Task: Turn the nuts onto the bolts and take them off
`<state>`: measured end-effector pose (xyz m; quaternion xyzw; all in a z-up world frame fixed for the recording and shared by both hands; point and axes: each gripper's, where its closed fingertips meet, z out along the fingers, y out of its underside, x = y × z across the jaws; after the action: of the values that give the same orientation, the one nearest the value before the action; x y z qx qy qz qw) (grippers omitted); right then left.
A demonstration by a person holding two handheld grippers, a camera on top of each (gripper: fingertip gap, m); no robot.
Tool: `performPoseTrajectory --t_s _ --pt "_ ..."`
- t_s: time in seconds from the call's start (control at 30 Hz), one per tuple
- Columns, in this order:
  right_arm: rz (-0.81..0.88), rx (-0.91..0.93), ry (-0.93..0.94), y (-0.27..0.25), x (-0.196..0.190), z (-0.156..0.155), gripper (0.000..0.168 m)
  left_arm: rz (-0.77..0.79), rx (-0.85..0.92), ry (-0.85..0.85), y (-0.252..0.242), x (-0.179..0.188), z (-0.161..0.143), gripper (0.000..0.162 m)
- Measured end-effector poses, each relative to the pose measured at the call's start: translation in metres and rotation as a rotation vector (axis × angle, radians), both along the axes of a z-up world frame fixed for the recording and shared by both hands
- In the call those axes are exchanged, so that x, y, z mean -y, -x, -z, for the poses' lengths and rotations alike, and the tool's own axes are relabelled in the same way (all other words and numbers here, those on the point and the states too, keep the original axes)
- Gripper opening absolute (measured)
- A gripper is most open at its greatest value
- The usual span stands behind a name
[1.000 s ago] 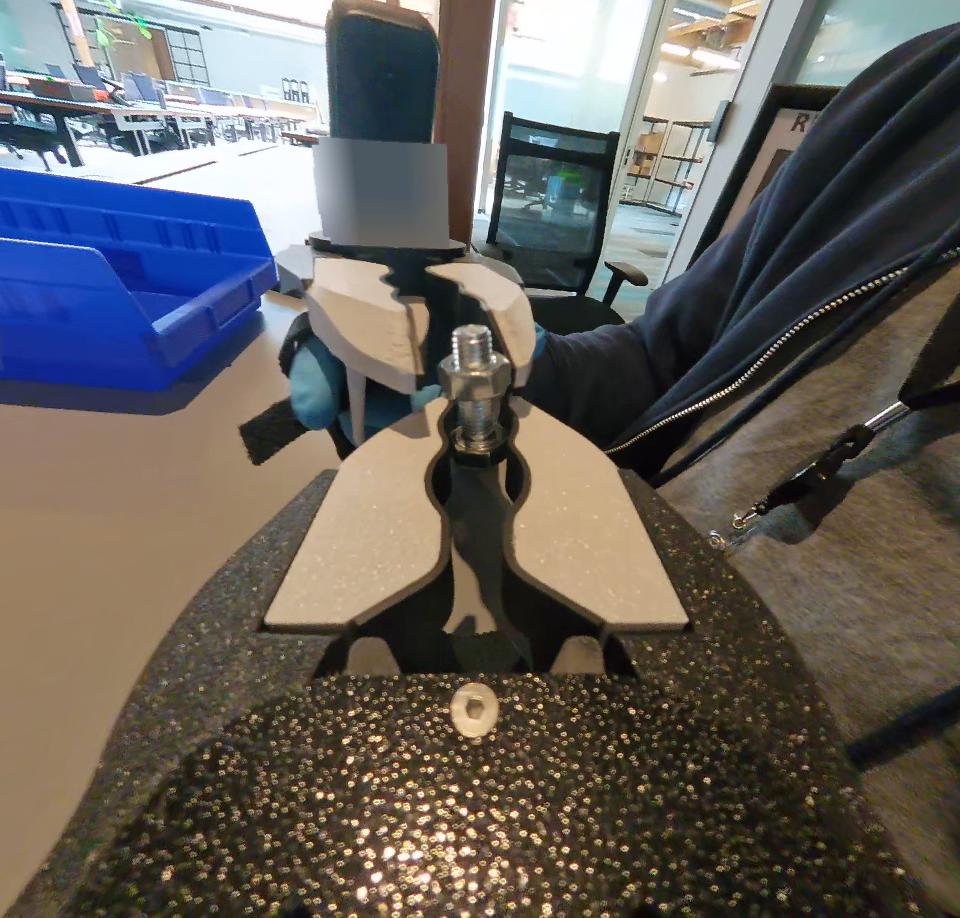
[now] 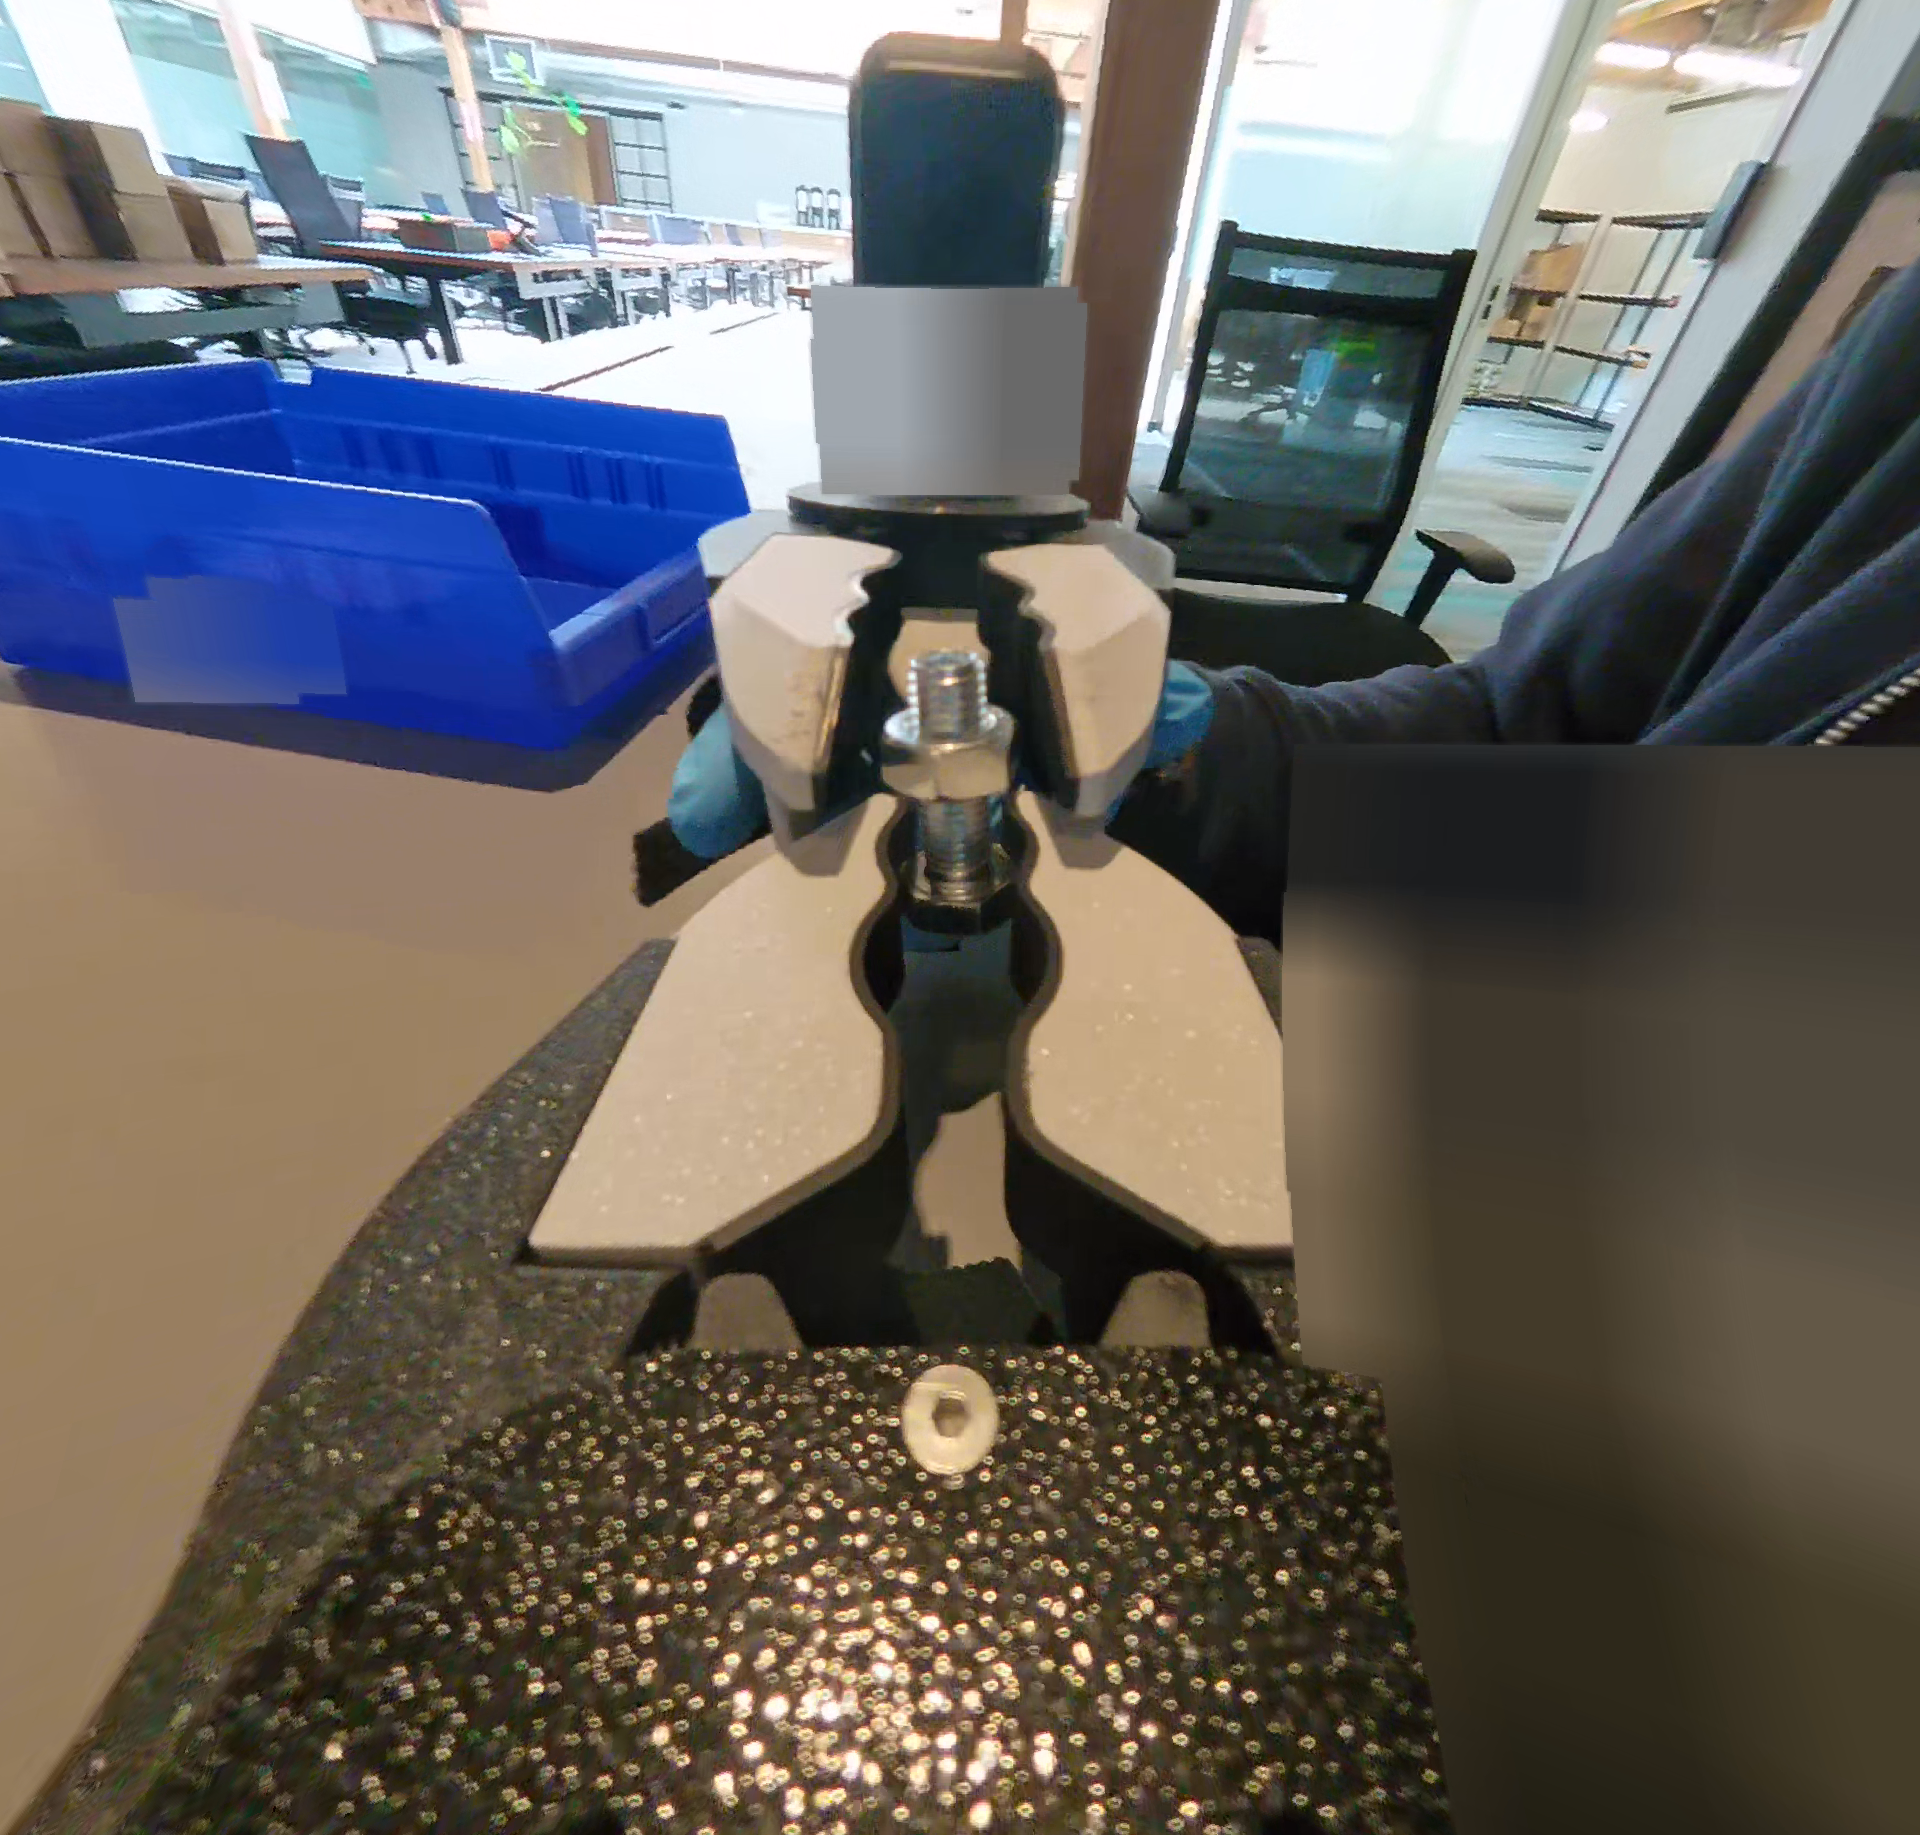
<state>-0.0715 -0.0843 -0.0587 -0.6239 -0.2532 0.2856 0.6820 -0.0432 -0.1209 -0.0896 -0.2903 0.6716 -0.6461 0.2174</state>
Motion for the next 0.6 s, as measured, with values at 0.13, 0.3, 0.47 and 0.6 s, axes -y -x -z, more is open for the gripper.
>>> performPoseTrajectory --t_s 0.13,0.3,0.47,0.6 --pt "-0.016 -0.014 -0.002 0.001 0.001 -0.001 0.029 0.015 -0.004 0.028 0.002 0.0 -0.002 0.015" --pt "0.036 -0.038 -0.048 -0.006 0.0 -0.009 0.03 -0.097 0.036 0.014 -0.007 -0.013 -0.006 0.016" --pt "0.152 -0.034 -0.106 -0.019 -0.004 -0.016 0.029 -0.28 0.128 -0.024 -0.021 -0.035 -0.017 0.015" --pt "0.241 -0.078 -0.184 -0.039 0.001 -0.029 0.027 -0.408 0.231 0.01 -0.017 -0.058 -0.031 0.015"
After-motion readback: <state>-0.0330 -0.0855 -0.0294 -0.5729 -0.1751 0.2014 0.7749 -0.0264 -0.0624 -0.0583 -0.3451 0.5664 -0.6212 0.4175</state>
